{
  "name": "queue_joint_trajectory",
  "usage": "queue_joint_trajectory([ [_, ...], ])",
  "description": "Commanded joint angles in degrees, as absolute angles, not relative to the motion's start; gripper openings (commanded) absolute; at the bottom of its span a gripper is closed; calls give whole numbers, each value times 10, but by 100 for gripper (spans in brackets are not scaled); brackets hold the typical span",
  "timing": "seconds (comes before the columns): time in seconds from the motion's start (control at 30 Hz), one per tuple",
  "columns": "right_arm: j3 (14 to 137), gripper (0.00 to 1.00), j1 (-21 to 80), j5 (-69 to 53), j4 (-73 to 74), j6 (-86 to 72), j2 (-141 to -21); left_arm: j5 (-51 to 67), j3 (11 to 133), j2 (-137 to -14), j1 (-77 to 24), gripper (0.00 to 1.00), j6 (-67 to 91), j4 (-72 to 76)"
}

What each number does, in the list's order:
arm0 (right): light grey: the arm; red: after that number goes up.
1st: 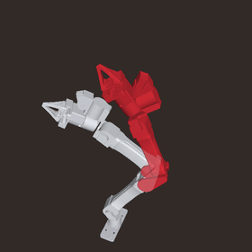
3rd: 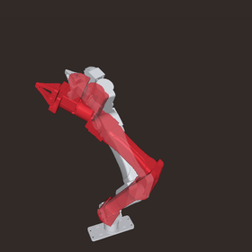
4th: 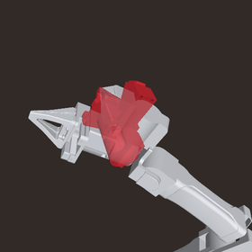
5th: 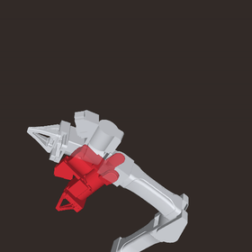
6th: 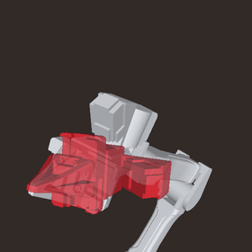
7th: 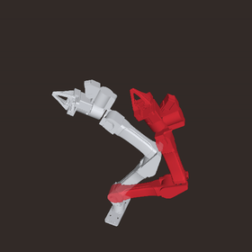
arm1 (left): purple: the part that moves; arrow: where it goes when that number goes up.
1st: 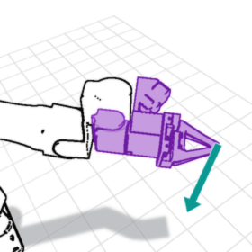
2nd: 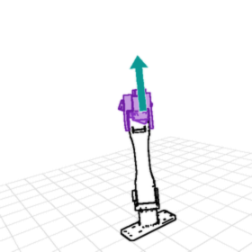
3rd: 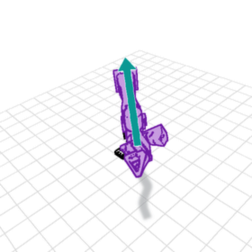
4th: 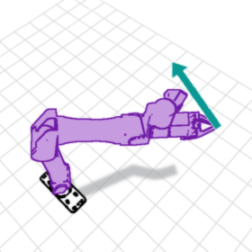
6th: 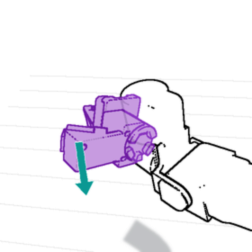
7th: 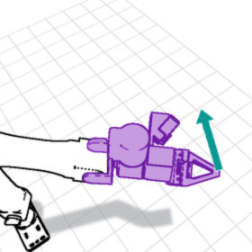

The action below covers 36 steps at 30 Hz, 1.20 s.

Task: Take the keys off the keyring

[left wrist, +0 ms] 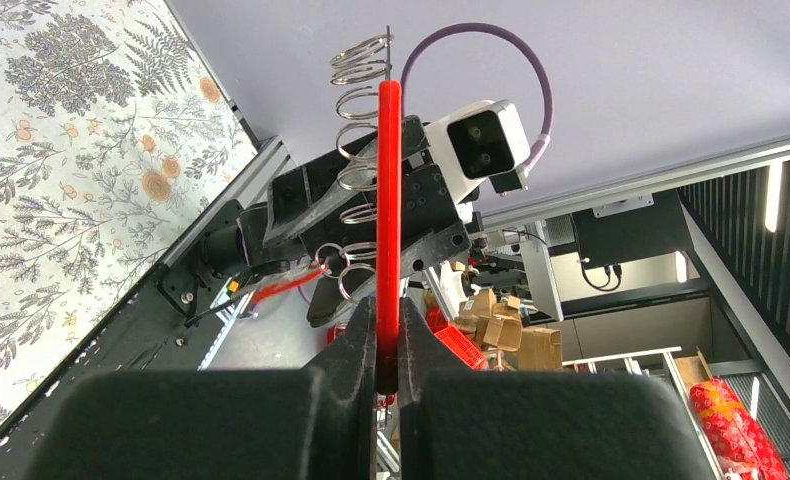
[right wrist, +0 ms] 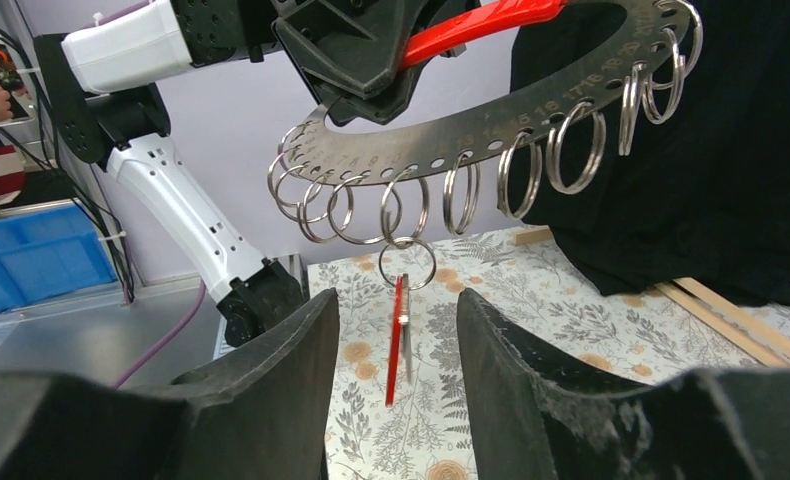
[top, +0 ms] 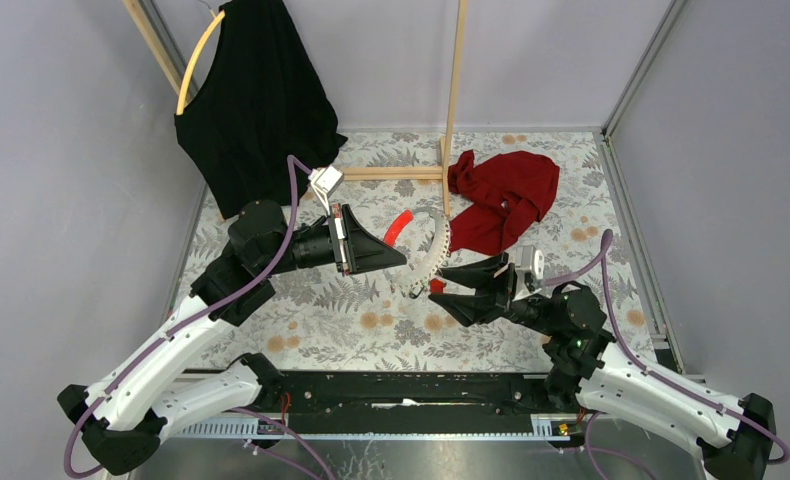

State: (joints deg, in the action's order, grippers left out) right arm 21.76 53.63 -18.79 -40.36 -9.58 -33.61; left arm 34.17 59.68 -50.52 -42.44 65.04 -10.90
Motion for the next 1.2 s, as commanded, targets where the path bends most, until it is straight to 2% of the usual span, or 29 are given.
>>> queue_joint_trajectory([
  [0.0, 245, 53, 537, -200, -441, -106, -338, 336, 627, -504, -425, 0, 657, -78],
  [0.43, 257, 42, 573, -189, -446, -106, -365, 333, 631, -503, -428, 0, 658, -78],
  [0.83, 261, 23, 615, -139, -438, -101, -376, 335, 623, -493, -429, 0, 658, -78],
  [0.97, 270, 5, 616, -116, -406, -107, -370, 341, 622, -489, -429, 0, 643, -80],
  [1.03, 284, 0, 616, -102, -369, -109, -363, 349, 622, -487, -429, 0, 631, -82],
  [1.17, 334, 0, 616, -96, -264, -117, -365, 367, 623, -484, -429, 0, 600, -90],
])
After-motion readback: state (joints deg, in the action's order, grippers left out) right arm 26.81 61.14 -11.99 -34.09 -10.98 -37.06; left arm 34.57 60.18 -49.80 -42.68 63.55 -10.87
